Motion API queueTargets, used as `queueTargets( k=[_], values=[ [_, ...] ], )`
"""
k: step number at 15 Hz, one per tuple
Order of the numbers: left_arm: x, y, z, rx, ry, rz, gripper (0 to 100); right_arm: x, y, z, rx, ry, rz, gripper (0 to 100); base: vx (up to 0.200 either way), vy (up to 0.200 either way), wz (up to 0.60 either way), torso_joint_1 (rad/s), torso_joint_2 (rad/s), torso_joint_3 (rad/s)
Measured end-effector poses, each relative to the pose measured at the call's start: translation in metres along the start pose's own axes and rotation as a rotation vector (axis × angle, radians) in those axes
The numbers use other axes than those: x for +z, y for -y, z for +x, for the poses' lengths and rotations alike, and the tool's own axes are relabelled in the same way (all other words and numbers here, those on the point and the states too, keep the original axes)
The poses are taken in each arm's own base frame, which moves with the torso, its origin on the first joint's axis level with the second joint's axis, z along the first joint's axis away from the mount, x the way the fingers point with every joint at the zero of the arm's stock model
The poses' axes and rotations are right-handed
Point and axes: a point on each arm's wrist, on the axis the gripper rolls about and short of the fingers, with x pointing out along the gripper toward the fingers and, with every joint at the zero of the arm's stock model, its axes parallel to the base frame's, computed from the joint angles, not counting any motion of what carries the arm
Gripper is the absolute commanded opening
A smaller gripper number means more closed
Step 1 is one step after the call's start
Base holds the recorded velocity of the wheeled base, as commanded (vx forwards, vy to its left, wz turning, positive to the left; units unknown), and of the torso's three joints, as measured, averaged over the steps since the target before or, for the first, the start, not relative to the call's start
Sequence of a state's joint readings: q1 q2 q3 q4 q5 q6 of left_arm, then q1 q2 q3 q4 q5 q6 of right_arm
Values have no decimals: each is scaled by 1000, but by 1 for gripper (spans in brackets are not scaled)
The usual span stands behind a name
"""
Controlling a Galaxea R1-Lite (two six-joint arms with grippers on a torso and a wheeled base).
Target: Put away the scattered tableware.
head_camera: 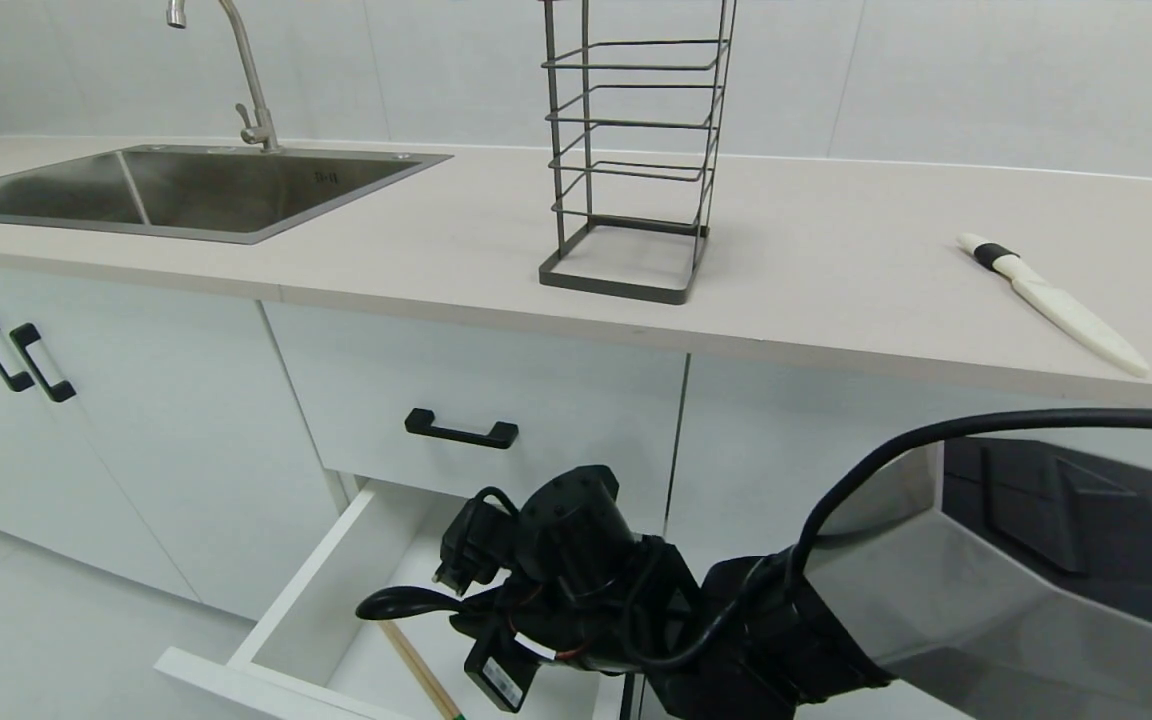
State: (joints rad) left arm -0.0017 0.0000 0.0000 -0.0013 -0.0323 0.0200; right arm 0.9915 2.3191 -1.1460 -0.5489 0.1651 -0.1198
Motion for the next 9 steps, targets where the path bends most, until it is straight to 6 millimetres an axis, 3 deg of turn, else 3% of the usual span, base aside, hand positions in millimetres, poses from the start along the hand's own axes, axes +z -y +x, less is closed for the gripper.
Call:
queueTargets(
  k=[9],
  values=[
    [0, 0, 0, 0, 0, 0, 100, -26, 13, 29, -13, -64, 31, 0, 0, 0, 0, 0, 0, 0]
  ],
)
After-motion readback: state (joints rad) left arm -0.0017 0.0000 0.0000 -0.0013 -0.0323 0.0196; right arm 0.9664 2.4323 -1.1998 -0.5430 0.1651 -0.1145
